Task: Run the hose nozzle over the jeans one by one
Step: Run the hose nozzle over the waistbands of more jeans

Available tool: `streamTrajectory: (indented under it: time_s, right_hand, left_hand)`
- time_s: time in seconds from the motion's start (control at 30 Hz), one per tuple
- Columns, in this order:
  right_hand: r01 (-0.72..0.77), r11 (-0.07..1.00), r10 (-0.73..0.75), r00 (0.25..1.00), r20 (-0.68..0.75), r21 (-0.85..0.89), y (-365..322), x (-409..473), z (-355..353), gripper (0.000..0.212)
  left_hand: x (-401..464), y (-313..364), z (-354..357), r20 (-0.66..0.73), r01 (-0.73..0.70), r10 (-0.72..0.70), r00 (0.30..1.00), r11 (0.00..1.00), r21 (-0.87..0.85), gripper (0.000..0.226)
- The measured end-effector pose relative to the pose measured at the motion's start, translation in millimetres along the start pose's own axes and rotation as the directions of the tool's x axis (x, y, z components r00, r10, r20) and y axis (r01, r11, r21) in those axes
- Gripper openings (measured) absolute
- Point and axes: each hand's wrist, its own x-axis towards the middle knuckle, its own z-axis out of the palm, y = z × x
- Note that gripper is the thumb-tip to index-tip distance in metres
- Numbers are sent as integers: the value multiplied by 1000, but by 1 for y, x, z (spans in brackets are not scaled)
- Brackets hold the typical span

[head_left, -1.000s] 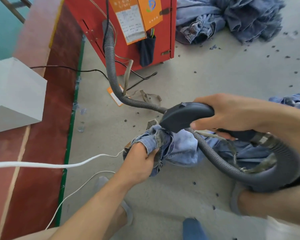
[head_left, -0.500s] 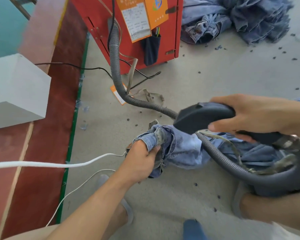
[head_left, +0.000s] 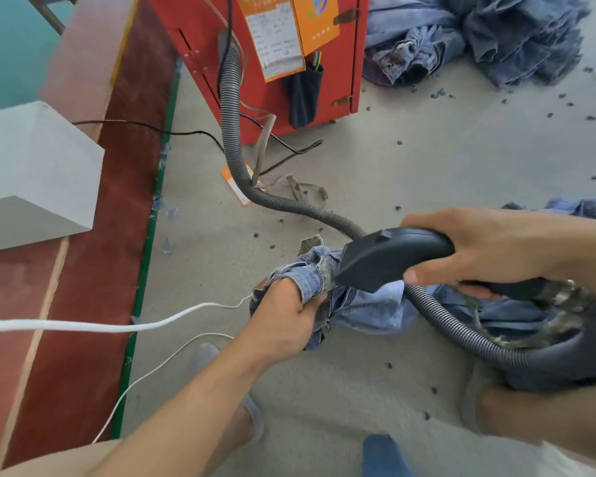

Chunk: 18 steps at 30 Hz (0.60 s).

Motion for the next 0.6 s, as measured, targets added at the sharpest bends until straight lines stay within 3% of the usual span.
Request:
streamTrajectory:
  time_s: [0.17, 0.27, 0.33, 0.4, 0.5, 0.6]
  right_hand:
    - [50, 999, -51, 968, -245, -12, -2, 20, 20, 13]
    - [44, 990, -1, 951, -309, 132, 6, 17, 3, 15]
    - [40, 981, 9, 969, -249, 191, 10, 7, -14, 23]
    - [18, 988, 6, 989, -150, 155, 14, -2, -26, 38]
    - [-5, 999, 6, 1000, -14, 43, 16, -8, -27, 50]
    - [-8, 998, 15, 995, 94, -66, 6, -4, -5, 39]
  left_hand:
    - [-6, -7, 7, 107, -40, 9, 994, 954, 297, 41]
    - [-7, -3, 6, 182, -198, 124, 976, 852, 484, 52]
    - [-8, -2, 6, 170, -426, 414, 894, 667, 611, 59]
    - [-9, -5, 7, 164, -516, 573, 803, 530, 673, 72]
    - [-5, -10, 5, 195, -518, 538, 820, 554, 651, 74]
    - [-2, -10, 9, 223, -503, 503, 835, 534, 680, 56]
